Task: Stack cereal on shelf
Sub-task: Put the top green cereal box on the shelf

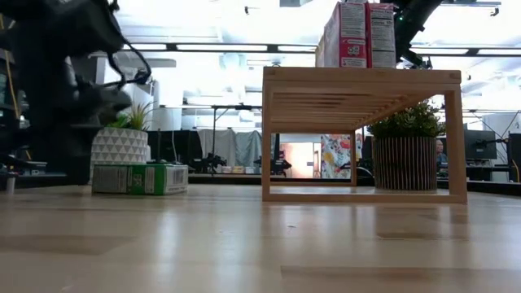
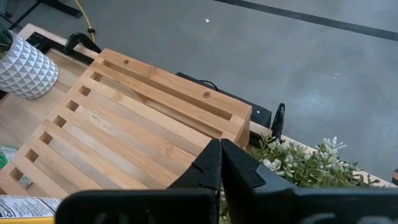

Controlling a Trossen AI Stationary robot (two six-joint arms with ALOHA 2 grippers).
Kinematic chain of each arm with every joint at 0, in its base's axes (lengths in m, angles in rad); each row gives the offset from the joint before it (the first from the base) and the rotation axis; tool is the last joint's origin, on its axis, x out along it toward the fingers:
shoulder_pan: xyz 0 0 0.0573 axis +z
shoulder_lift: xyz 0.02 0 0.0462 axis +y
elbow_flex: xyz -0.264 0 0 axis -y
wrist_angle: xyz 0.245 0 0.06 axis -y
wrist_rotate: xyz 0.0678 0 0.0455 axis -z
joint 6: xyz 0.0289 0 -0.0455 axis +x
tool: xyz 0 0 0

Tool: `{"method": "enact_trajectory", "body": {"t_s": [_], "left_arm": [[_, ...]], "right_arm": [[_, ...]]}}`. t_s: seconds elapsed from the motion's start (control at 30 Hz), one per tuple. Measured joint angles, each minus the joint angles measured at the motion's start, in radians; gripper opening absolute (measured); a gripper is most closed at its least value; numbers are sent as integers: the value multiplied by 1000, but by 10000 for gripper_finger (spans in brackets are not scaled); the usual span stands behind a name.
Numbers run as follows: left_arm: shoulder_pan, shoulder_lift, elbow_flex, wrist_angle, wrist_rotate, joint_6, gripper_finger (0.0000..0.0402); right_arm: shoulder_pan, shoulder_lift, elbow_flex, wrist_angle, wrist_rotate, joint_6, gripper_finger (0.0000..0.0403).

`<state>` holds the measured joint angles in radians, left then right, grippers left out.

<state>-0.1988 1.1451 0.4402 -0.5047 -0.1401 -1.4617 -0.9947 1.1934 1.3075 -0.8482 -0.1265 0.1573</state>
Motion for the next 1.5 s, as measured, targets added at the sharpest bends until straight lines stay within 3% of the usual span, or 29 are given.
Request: {"method": "enact_trajectory", "body": {"t_s": [0.2,0.33,0.47,0.53,0.63,0.77,0.87,0.97,1.1,1.33,1.5], "left_arm": [[131,0,-33,-22,-111,35,0],[267,4,-50,12,-302,17,0],[410,4,-51,168,-514,70,0],[475,5,-51,300,-571,145,0],[548,-1,-41,488,-508,330,0],[569,-61,10,536,-396,509,0],[554,-83,49,525,-291,557,0],[545,-54,120,394,-186,482,0],[519,82,240,248,-161,497,0],[497,403,493,94,1,711,0],[472,575,615,-35,25,807,0]], "right_arm": [[0,0,0,0,0,1,0],[0,0,0,0,0,2,0],[0,0,0,0,0,3,0],[0,0,0,0,0,18,0],[0,0,0,0,0,26,0],[0,0,0,0,0,26,0],[0,0,0,0,0,25,0],[0,0,0,0,0,24,0],[0,0,0,1,0,25,0],[0,0,0,5,0,25,0],[0,0,0,4,0,25,0]]}}
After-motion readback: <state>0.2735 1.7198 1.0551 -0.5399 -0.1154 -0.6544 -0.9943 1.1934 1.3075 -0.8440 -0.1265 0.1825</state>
